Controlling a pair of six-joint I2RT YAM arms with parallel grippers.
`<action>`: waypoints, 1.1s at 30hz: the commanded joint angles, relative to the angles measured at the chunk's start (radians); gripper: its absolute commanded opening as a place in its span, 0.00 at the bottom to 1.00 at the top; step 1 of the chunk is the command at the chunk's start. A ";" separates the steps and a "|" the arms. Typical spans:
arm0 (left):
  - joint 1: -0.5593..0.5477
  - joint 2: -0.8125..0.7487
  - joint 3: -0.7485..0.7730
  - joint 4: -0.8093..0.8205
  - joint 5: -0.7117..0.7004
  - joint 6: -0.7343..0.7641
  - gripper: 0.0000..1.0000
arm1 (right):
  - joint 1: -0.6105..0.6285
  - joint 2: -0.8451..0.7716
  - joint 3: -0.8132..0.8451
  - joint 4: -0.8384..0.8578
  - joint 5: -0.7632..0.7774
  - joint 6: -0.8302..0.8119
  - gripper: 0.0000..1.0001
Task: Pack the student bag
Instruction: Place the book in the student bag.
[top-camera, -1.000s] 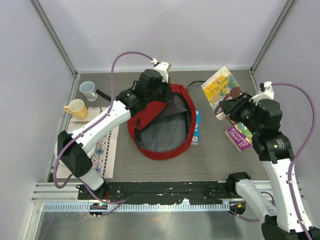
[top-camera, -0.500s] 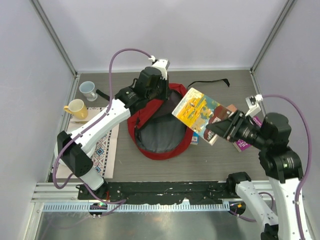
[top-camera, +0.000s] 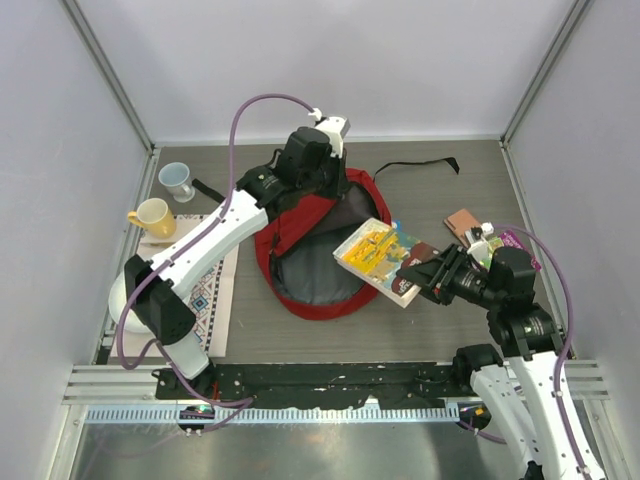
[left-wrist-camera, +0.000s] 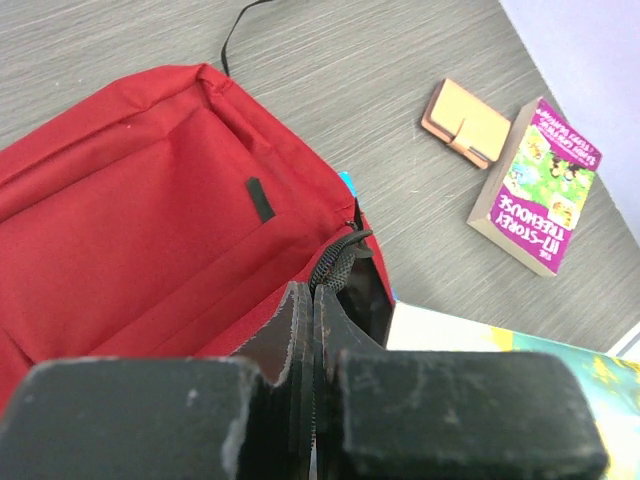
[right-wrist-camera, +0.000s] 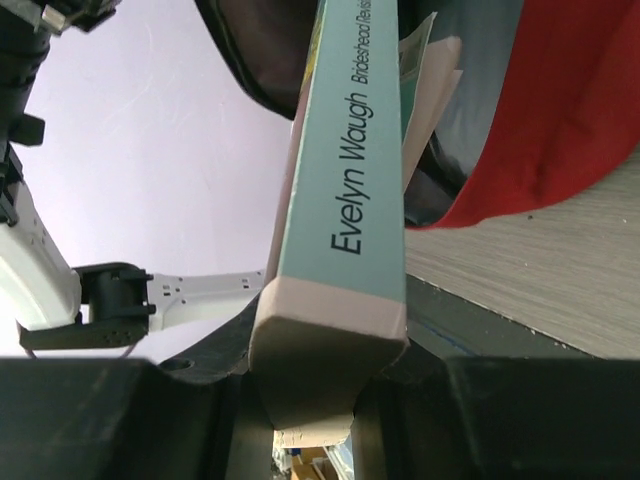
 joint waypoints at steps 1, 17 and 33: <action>0.002 -0.001 0.106 0.012 0.072 0.004 0.00 | 0.001 0.076 0.001 0.319 -0.019 0.077 0.01; 0.000 0.075 0.171 0.058 0.093 -0.082 0.00 | 0.243 0.498 0.030 0.682 0.092 0.151 0.01; -0.001 0.062 0.166 0.048 0.125 -0.088 0.00 | 0.380 0.719 0.010 0.944 0.243 0.300 0.01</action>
